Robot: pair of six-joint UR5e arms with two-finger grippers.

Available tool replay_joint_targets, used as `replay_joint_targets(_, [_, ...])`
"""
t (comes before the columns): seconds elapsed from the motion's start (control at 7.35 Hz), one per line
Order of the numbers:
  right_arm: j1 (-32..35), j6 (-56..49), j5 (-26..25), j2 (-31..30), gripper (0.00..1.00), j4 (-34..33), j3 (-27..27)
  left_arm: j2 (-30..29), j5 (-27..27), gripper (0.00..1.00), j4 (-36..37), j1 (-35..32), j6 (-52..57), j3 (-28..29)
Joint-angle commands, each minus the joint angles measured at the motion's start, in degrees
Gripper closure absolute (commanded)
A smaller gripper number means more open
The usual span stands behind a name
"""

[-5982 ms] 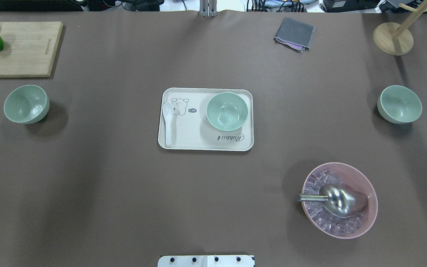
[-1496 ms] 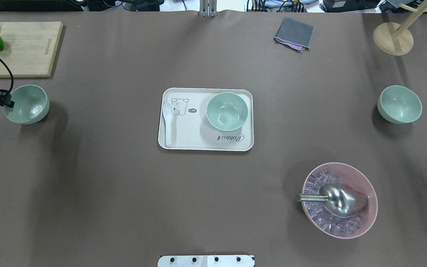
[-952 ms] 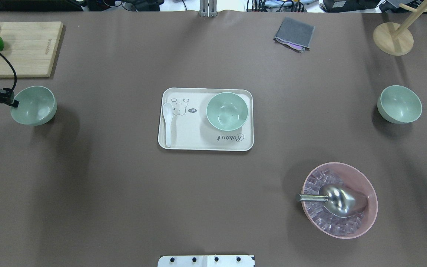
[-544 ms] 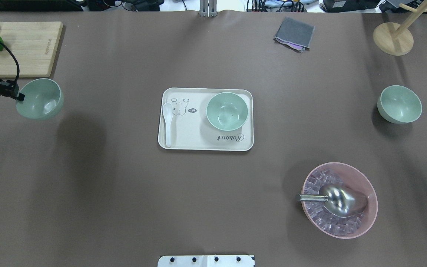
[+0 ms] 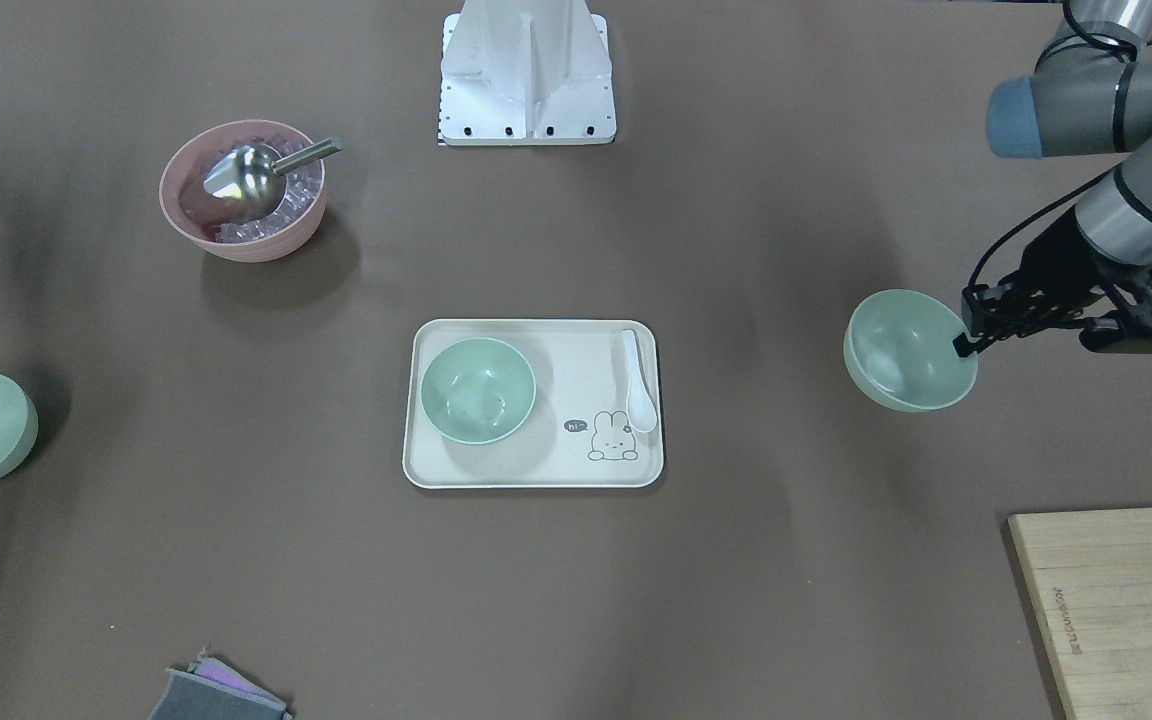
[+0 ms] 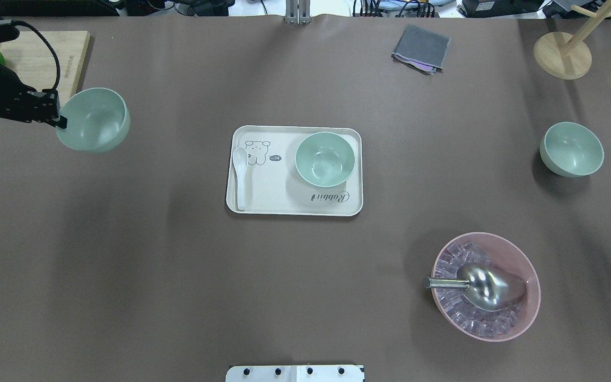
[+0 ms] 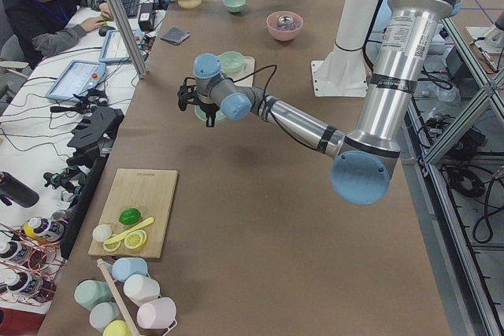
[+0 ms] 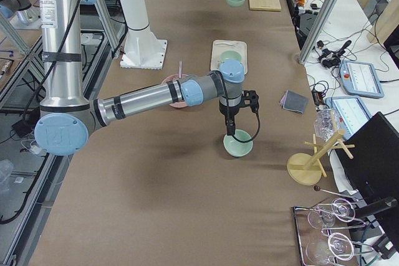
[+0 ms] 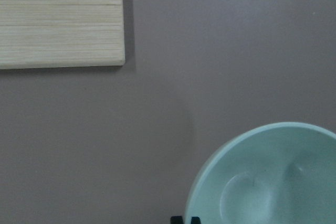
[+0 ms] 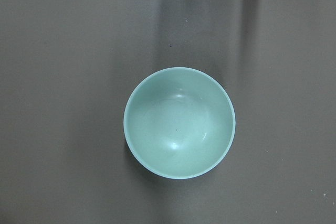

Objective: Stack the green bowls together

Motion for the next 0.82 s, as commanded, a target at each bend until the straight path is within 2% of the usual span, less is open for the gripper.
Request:
replay_joint_targets(0.0, [0.0,-0.02,-0.07,-0.01,0.0,0.0,-0.07,-7.55,2.06,1.0,10.78,4.16,-5.25,-3.44])
replay_joint_targets(0.14, [0.0,-0.02,-0.07,0.08,0.0,0.0,-0.07,-13.16,2.68,1.0,16.14,6.79,-8.92,-3.27])
replay_joint_targets(0.27, [0.0,0.07,-0.07,0.08,0.0,0.0,0.01,-16.78,3.64,1.0,17.84,9.78,-13.05,-2.92])
replay_joint_targets(0.41, [0.0,0.07,-0.07,0.08,0.0,0.0,-0.07,-20.12,7.22,1.0,17.95,14.42,-17.96,-2.14])
replay_joint_targets(0.68, [0.0,0.07,-0.07,0.08,0.0,0.0,-0.07,-27.84,8.13,1.0,17.69,18.22,-24.39,3.81])
